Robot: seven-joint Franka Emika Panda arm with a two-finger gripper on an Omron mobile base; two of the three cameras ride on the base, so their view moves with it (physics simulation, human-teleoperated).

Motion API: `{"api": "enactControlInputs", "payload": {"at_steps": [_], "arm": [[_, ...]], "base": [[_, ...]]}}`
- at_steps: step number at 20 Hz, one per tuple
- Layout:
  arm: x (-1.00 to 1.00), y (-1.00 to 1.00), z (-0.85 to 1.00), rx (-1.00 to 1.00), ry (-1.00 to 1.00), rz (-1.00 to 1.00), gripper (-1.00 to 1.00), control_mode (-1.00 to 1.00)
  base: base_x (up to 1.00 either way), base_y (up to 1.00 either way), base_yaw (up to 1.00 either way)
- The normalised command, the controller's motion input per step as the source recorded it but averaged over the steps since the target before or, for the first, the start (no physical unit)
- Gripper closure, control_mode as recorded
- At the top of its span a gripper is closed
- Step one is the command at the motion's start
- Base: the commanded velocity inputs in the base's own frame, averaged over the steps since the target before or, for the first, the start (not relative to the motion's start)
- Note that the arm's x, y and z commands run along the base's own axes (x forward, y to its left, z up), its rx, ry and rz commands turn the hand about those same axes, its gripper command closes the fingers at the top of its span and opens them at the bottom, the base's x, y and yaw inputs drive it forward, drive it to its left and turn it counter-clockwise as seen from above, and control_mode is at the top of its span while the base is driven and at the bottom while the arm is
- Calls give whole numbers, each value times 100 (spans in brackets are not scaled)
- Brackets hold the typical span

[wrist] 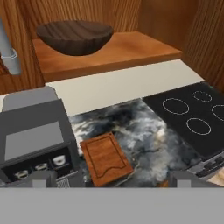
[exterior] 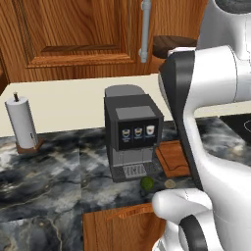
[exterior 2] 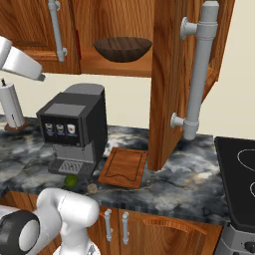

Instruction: Open the cabinet. Place the bowl and condiment on the counter. Then place the lime and garlic on the cutting board.

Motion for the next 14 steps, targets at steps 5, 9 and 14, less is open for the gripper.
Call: {"api": "enactControlInputs", "payload": {"at_steps": [5,9,14], "arm": [[24,14,-3,14,1,10,-100,-100],[68,0,18,3,0,21,-100,-100],[86,4,4,-2,-2,13,-100,-100]], "base": [[0,0,0],[0,0,0],[0,0,0]]}}
